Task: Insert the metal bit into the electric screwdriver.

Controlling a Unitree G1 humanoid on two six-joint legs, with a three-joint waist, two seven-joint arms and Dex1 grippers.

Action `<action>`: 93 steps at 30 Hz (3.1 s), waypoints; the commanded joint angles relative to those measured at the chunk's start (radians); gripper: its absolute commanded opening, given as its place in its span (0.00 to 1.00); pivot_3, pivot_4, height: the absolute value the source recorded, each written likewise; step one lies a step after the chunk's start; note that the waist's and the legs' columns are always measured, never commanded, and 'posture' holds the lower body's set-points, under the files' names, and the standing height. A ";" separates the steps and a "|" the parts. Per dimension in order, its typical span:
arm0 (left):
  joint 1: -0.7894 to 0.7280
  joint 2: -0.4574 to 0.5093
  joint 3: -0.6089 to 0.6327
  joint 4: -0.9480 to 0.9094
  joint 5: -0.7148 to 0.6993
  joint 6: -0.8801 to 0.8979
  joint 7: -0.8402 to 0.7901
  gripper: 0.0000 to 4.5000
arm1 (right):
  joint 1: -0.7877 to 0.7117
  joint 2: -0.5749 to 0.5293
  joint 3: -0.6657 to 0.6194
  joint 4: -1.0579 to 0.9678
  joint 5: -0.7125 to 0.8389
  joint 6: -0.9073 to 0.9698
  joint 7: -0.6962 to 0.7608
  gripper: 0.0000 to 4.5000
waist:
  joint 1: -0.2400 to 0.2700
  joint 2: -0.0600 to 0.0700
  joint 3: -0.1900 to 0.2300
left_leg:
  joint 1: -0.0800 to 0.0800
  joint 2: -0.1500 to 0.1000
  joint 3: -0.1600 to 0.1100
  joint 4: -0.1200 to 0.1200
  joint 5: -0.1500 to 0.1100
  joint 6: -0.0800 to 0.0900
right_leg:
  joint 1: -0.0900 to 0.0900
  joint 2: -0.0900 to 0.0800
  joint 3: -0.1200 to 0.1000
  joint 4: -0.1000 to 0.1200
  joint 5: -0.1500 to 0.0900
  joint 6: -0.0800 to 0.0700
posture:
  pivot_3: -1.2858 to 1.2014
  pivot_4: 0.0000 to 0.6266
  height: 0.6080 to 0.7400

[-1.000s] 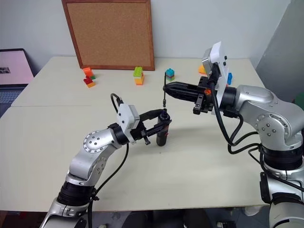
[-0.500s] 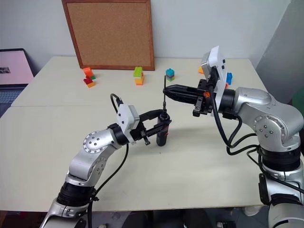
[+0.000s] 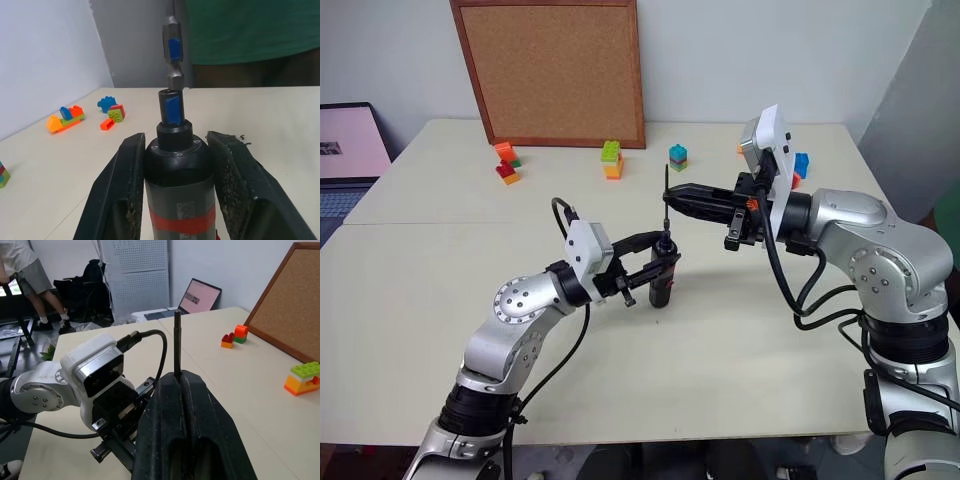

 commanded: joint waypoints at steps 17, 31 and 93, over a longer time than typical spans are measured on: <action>0.014 0.019 -0.010 0.012 0.038 0.013 0.006 0.35 | 0.024 -0.028 0.040 -0.051 -0.053 -0.033 0.071 0.00 | 0.000 0.000 0.000 | 0.000 0.000 0.000 0.000 0.000 0.000 | 0.000 0.000 0.000 0.000 0.000 0.000 | 0.52 0.24 1.00; 0.010 0.021 -0.014 0.020 0.044 0.004 0.001 0.35 | 0.038 -0.026 0.057 -0.054 -0.047 0.009 0.052 0.00 | 0.001 0.000 0.000 | 0.013 0.000 0.000 -0.001 0.000 0.000 | 0.012 0.000 0.000 -0.002 0.000 0.000 | 0.52 0.24 1.00; -0.028 0.006 0.009 0.050 0.046 -0.033 0.020 0.35 | 0.031 0.053 0.062 -0.039 -0.004 0.241 -0.097 0.00 | -0.024 0.001 -0.001 | 0.013 0.001 0.000 -0.004 0.000 0.000 | 0.012 0.000 0.000 -0.004 0.000 0.000 | 0.52 0.24 1.00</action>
